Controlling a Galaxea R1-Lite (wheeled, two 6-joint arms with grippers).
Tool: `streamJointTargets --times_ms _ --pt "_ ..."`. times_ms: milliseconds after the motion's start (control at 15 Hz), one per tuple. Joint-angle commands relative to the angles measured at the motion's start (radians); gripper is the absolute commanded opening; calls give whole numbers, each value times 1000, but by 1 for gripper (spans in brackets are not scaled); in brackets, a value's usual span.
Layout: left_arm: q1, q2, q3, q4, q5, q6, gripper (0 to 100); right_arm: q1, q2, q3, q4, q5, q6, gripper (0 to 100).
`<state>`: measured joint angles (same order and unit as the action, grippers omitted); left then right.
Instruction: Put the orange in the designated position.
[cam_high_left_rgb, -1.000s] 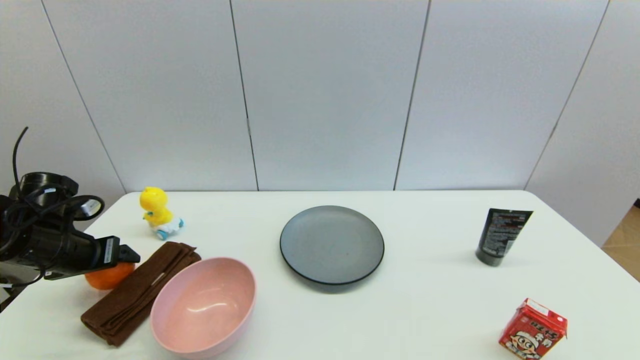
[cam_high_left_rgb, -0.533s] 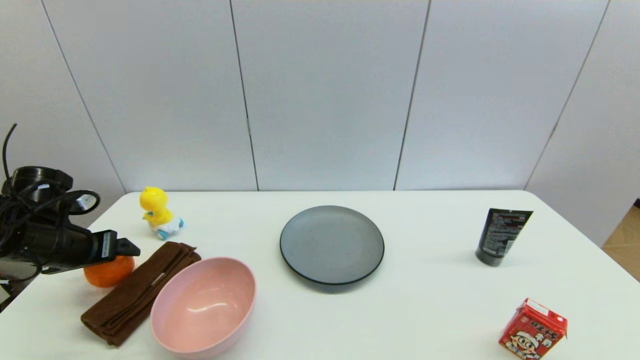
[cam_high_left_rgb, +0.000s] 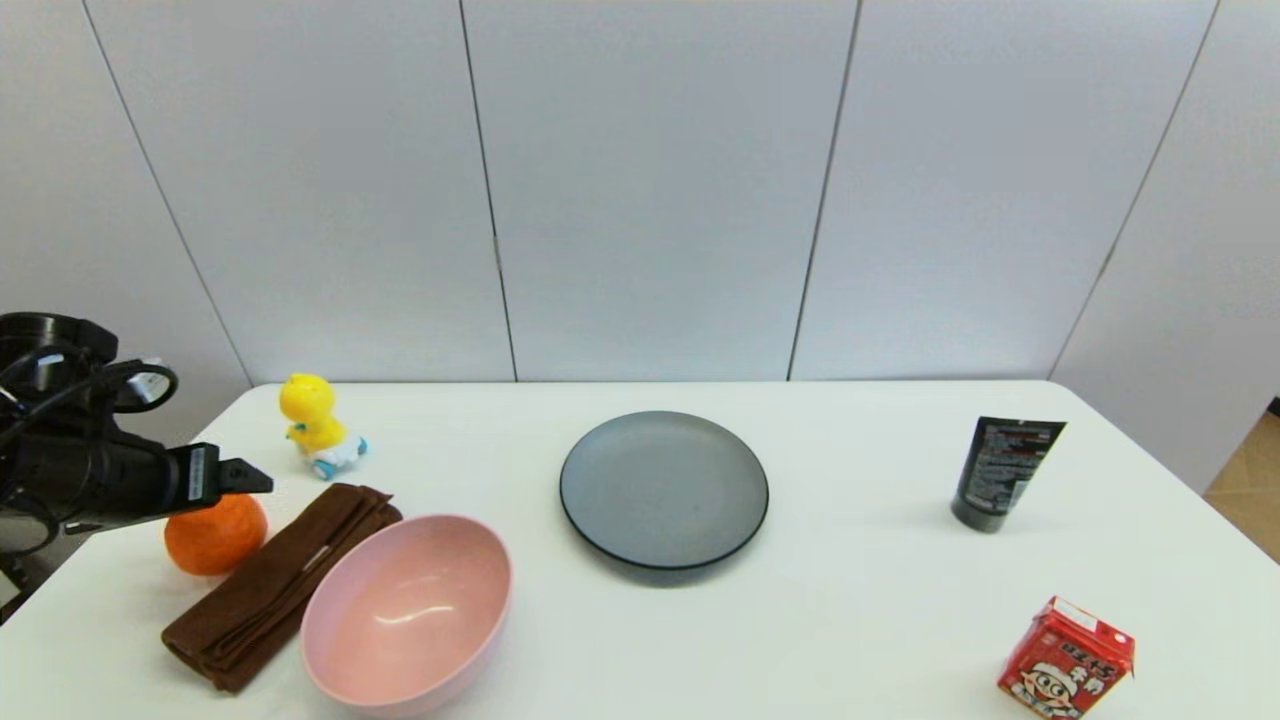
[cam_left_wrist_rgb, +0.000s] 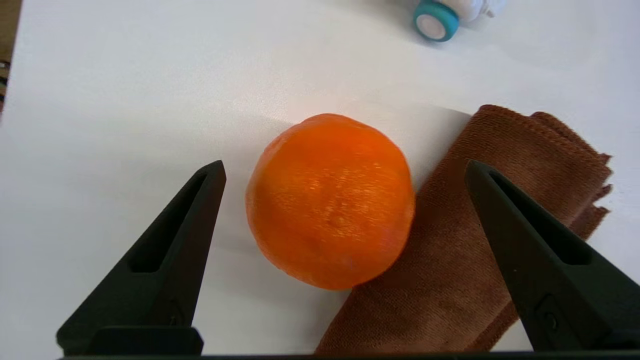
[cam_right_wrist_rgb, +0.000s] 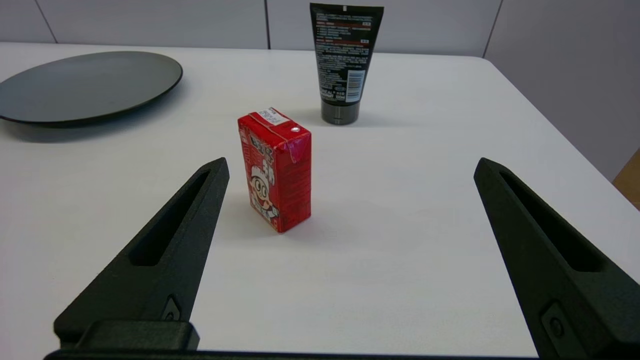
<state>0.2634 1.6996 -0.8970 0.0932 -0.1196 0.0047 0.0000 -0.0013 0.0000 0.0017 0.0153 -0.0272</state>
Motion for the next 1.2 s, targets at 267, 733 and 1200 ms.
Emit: streamJointTargets --times_ms 267,733,1200 --pt "-26 -250 -3 5 -41 8 100 0 1 0 0 0 0 100" --pt "-79 -607 29 8 -40 15 100 0 1 0 0 0 0 100" --pt "-150 -925 132 7 -40 51 100 0 1 0 0 0 0 100"
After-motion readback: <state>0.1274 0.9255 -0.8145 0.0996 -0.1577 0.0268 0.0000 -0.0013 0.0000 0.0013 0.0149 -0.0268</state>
